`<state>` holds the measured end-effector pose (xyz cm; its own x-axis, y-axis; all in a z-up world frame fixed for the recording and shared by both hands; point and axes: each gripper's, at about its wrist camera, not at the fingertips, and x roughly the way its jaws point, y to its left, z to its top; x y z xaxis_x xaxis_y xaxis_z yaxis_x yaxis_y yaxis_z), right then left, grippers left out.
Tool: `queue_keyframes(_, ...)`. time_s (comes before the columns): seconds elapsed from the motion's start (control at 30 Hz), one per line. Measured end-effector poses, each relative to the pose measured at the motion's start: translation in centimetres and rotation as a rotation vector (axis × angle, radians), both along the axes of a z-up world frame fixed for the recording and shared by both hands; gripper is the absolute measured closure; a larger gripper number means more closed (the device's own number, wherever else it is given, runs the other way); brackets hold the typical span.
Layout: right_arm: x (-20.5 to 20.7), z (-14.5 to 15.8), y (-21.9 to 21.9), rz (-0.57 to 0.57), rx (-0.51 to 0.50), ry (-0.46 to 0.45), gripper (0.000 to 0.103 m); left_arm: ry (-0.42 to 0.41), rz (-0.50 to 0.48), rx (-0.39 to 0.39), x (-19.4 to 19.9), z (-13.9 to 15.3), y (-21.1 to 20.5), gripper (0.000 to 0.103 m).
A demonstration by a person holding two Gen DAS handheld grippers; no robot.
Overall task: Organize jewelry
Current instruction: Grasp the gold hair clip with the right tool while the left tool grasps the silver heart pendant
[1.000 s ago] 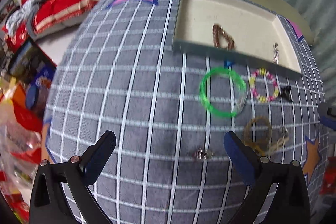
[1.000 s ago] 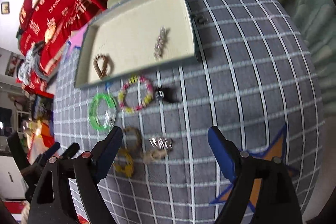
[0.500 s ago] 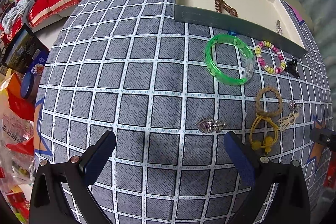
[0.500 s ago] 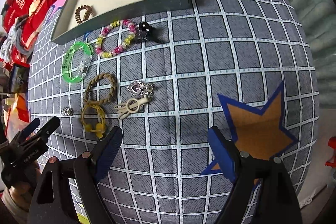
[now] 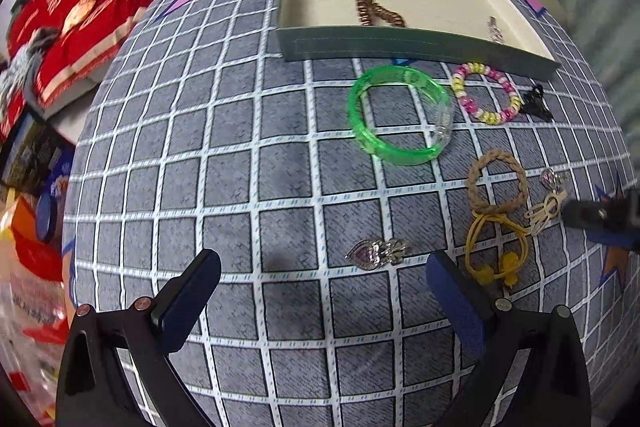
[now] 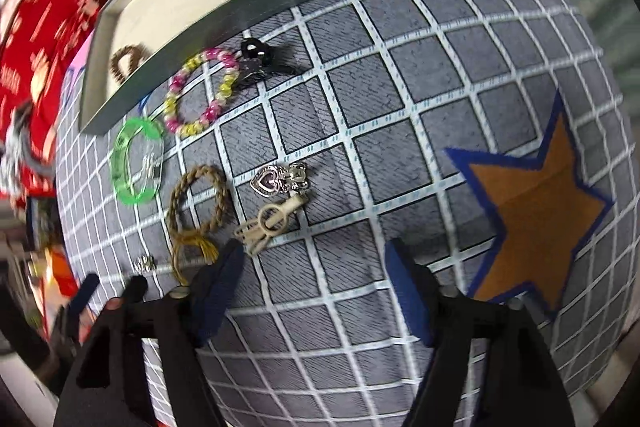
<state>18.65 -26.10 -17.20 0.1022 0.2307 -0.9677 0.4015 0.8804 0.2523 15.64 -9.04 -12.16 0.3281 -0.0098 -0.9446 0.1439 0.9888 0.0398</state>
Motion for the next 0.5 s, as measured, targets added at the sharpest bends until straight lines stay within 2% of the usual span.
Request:
queue_keyframes(0.2,1.5,0.0,2.2,-0.042,-0.07,-0.022,0.04,-0.03,-0.084,0.022,0.0,-0.2,-1.5,0.0)
queue_keyframes(0.27,2.0,0.1,3.1,-0.037,-0.108,-0.024,0.044,-0.018,-0.102,0.033,0.2,-0.7,-1.8,0.01)
queue_keyframes(0.3,2.3,0.1,3.5,-0.031,-0.127,-0.025,0.046,-0.012,-0.11,0.036,0.3,-1.0,-2.0,0.009)
queue_keyframes(0.37,2.8,0.1,4.4,-0.01,-0.159,-0.025,0.055,-0.013,-0.122,0.037,0.7,-1.4,-2.0,0.011)
queue_keyframes(0.4,3.0,0.1,4.9,0.012,-0.189,-0.023,0.058,-0.012,-0.129,0.04,0.6,-1.5,-2.1,0.015)
queue_keyframes(0.47,3.4,0.0,5.9,0.048,-0.223,-0.023,0.077,-0.014,-0.138,0.023,0.3,-1.4,-2.3,0.02)
queue_keyframes(0.5,3.5,0.0,6.2,0.061,-0.226,-0.025,0.082,-0.013,-0.139,0.016,0.3,-1.4,-2.4,0.024)
